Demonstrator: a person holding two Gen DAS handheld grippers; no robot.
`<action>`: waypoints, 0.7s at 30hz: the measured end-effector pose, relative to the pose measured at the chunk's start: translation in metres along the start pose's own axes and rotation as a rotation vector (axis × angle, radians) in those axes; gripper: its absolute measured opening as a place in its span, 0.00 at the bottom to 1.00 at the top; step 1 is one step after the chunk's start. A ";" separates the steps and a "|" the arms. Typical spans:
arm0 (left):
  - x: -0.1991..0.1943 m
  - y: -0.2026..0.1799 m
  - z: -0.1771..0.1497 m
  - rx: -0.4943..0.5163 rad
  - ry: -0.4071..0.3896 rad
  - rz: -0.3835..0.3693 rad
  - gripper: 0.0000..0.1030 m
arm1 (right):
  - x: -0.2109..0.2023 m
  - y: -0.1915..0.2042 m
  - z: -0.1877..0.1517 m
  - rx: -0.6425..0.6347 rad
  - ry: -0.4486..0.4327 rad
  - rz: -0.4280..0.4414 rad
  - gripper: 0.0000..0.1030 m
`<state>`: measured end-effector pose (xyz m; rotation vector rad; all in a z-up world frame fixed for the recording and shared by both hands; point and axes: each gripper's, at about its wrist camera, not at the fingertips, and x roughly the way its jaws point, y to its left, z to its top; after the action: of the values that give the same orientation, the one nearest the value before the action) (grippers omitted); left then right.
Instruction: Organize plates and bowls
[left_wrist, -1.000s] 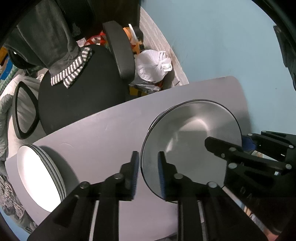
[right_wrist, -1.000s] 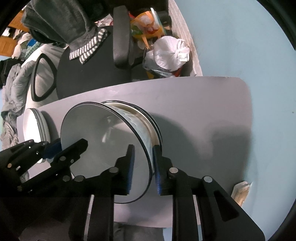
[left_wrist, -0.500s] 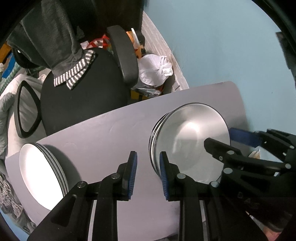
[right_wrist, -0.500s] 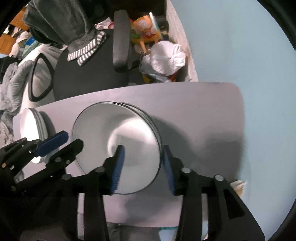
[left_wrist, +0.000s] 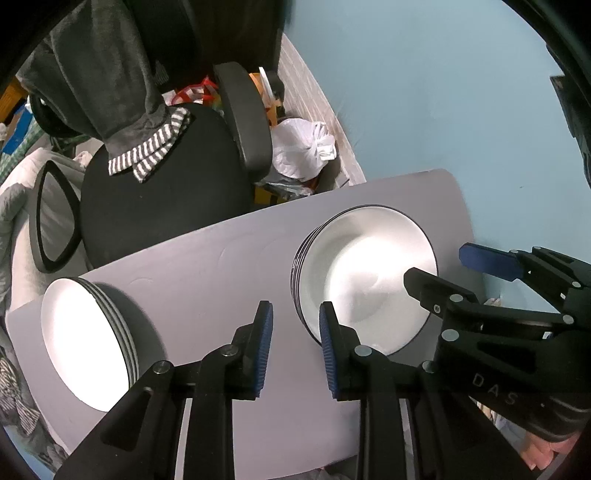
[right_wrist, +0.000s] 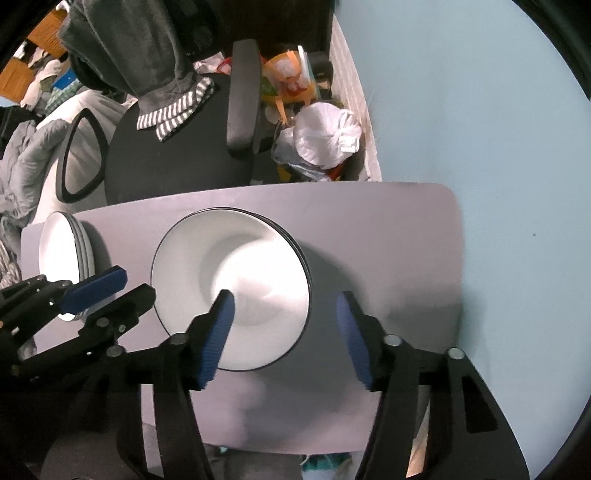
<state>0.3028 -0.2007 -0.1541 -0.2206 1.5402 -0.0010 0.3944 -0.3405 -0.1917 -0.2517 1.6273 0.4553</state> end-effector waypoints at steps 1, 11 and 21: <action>-0.002 0.000 -0.001 -0.001 -0.003 -0.001 0.28 | -0.001 0.001 0.000 -0.002 -0.003 -0.001 0.57; -0.015 0.005 -0.008 -0.011 -0.022 -0.012 0.32 | -0.019 0.003 -0.008 -0.001 -0.041 0.008 0.57; -0.015 0.010 -0.011 -0.018 -0.029 -0.003 0.45 | -0.025 -0.006 -0.014 0.003 -0.069 0.027 0.62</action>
<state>0.2900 -0.1908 -0.1408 -0.2363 1.5113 0.0130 0.3870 -0.3543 -0.1670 -0.2103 1.5656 0.4769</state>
